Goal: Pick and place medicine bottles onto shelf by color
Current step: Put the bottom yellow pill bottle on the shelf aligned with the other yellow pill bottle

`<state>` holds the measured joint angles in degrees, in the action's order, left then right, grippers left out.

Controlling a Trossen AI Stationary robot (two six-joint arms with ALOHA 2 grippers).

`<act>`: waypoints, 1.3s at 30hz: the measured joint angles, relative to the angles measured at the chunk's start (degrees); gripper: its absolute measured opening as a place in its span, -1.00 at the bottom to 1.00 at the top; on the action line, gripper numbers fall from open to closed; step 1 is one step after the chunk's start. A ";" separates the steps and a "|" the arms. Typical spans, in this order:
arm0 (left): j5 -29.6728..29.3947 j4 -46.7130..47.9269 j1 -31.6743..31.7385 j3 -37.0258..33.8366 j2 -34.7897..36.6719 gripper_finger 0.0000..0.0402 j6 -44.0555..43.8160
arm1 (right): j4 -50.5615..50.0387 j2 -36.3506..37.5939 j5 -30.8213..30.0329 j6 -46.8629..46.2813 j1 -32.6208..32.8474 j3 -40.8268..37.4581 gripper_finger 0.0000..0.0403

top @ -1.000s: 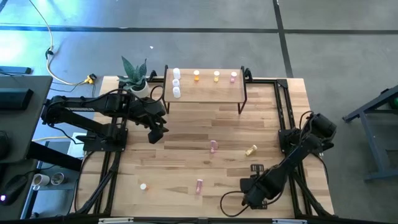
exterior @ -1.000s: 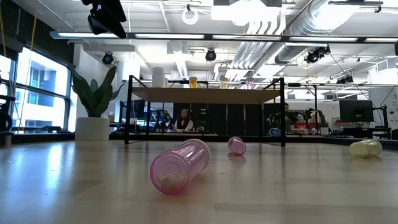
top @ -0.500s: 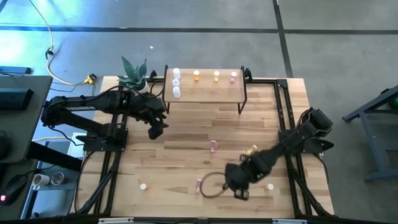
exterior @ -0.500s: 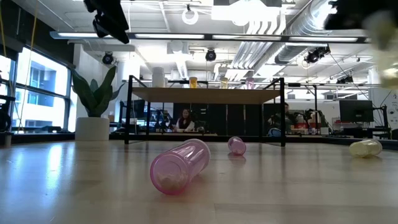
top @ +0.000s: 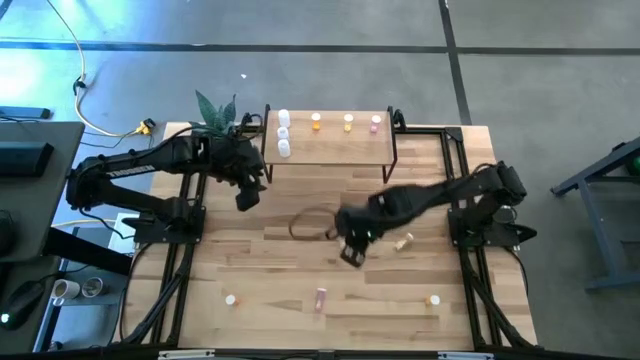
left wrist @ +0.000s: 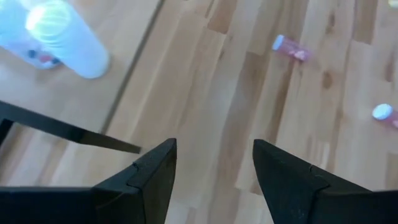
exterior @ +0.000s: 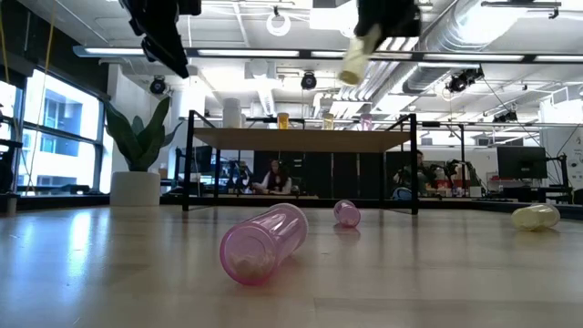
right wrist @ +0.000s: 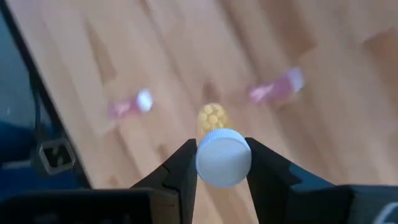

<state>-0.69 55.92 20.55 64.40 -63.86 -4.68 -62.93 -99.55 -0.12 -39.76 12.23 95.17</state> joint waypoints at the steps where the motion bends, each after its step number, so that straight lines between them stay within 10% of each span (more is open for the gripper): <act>1: 0.00 0.00 0.52 0.00 0.00 0.00 0.38 | -0.35 0.00 -0.21 1.14 -1.38 0.92 -0.49; 24: -0.14 -0.48 5.36 0.02 0.00 0.00 -3.68 | -6.12 0.00 -2.65 34.61 -34.82 17.06 -0.49; 39: -0.17 -0.48 5.36 0.02 0.00 0.00 -8.83 | -7.79 -2.07 -2.43 43.85 -43.74 25.00 -0.49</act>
<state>-0.86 55.44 25.91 64.42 -63.86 -13.50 -70.72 -101.61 -2.55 4.09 -31.51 120.17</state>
